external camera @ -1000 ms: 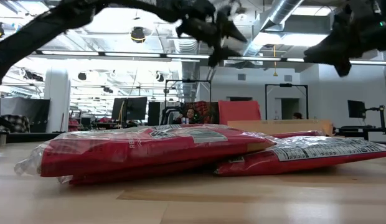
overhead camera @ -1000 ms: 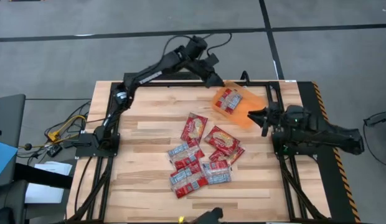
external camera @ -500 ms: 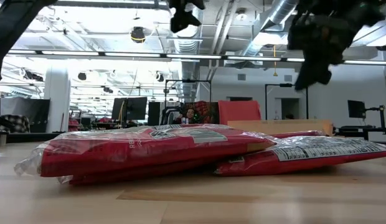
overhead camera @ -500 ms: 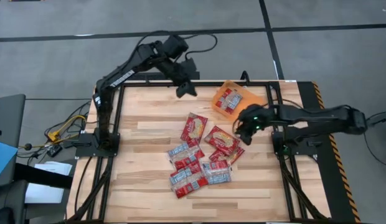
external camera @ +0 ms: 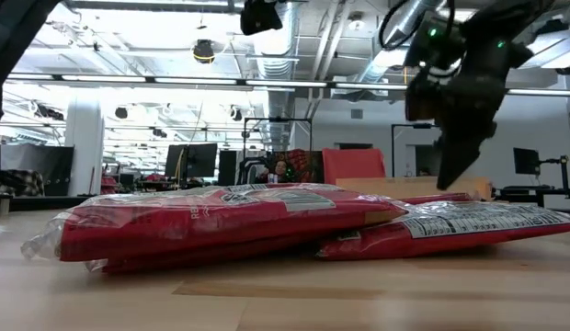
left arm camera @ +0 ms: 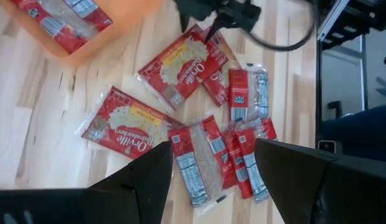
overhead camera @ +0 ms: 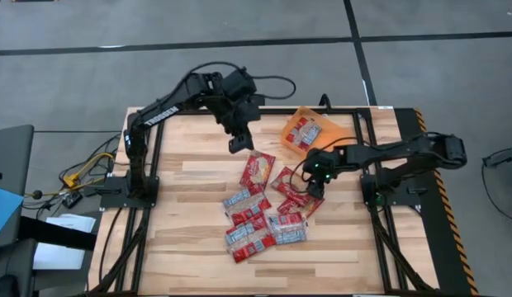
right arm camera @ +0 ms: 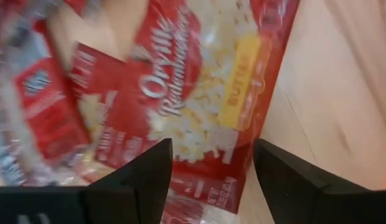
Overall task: Sort popcorn bags into baskets
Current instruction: Put the popcorn bag into the orange transparent bin
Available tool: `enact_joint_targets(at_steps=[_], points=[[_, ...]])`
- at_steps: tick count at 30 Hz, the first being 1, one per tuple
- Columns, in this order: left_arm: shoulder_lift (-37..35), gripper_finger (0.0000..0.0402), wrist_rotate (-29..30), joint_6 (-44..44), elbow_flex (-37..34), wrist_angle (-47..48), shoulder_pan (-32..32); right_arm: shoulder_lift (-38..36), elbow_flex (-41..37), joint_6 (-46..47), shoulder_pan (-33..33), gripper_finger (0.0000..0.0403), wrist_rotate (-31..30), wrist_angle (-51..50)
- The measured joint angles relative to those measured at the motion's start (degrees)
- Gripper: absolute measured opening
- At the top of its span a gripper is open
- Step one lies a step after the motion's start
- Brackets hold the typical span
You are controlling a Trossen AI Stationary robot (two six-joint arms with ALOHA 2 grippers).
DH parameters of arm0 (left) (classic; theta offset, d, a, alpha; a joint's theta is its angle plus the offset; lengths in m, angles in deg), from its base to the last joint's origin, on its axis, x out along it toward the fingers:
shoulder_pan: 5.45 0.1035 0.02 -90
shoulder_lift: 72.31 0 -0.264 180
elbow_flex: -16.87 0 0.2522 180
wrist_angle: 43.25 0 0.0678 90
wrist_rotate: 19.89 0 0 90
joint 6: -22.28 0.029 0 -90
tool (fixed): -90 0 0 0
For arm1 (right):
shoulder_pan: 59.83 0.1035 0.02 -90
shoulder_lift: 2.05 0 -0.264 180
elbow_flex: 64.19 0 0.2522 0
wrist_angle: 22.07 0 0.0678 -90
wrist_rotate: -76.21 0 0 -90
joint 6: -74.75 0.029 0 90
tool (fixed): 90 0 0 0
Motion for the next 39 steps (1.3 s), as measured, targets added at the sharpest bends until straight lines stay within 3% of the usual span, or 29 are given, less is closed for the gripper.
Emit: enact_joint_targets(at_steps=[10,13,18,20,30,39], points=[[0.0,0.0215,6.4,-1.2,0.0,0.9,-3.8,10.0,0.1,4.7,0.1,0.0221,-0.3,4.4],[0.0,0.0215,7.2,-1.9,0.0,0.9,-4.2,10.6,0.1,5.3,0.1,0.0171,0.2,4.2],[0.1,0.0215,9.9,-2.6,0.0,0.8,-4.6,8.5,-0.1,7.4,0.1,0.0039,0.2,3.5],[0.1,0.0215,11.1,-2.6,0.0,0.7,-4.6,7.1,-0.2,7.6,0.1,0.0014,0.1,3.2],[0.2,0.0215,14.6,-9.2,-3.1,-3.9,-3.9,-3.9,0.0,11.1,-1.8,0.0008,-0.8,2.5],[-1.2,0.0215,13.7,-20.0,-13.8,-17.2,-3.0,-14.8,0.4,14.2,-4.8,0.0006,-3.4,0.6]])
